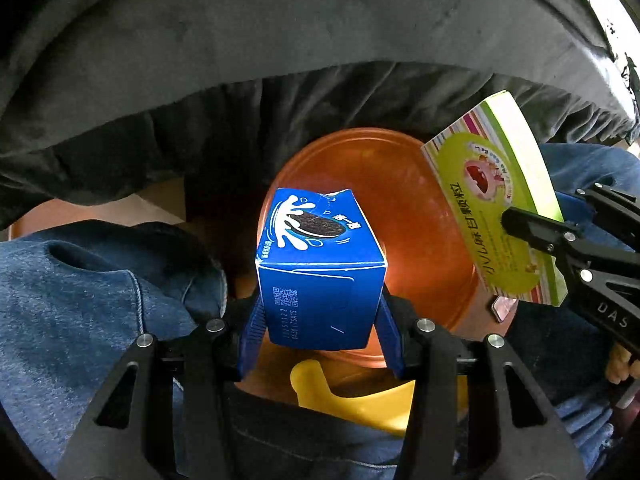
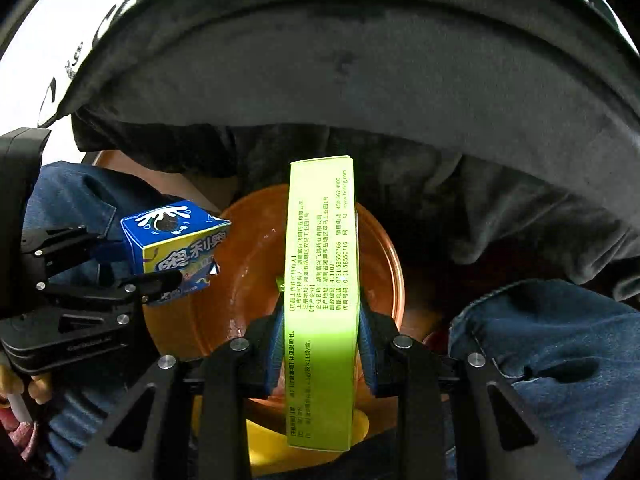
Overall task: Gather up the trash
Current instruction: 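Drop the cookie carton into the bucket with the left tool while the right tool drops the green box, then raise both open tools from the bucket toward the bed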
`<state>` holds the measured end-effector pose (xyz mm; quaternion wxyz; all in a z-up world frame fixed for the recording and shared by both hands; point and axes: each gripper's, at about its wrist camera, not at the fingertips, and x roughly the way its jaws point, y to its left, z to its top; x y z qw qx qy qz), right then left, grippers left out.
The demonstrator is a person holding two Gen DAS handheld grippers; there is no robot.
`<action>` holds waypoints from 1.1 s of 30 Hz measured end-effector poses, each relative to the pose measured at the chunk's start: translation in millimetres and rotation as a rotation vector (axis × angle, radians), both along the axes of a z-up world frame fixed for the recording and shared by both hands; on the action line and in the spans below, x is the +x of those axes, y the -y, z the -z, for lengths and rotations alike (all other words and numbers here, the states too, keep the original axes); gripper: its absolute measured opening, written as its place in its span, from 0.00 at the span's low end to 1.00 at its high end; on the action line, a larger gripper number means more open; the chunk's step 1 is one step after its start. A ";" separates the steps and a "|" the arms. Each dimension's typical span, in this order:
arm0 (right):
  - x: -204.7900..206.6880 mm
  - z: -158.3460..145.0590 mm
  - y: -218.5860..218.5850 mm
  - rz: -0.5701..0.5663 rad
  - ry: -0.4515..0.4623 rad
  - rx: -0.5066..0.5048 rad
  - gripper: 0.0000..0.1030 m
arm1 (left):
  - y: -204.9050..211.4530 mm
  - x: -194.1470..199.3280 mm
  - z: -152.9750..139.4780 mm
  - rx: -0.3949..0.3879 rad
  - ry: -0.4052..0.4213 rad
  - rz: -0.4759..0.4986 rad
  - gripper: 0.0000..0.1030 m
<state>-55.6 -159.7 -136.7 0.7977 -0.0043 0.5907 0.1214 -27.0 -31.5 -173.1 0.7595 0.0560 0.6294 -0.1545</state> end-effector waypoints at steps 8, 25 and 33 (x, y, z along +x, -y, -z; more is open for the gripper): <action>-0.6 4.3 0.8 0.023 -0.028 0.017 0.30 | 4.4 -3.3 2.3 0.016 -0.003 0.005 0.46; 5.3 -4.2 12.7 0.082 0.015 0.026 0.62 | 10.3 -2.8 -5.9 0.057 0.077 0.006 0.77; 4.9 -2.1 19.2 0.103 -0.005 0.035 0.62 | 4.8 -1.3 -5.3 0.059 0.070 -0.009 0.77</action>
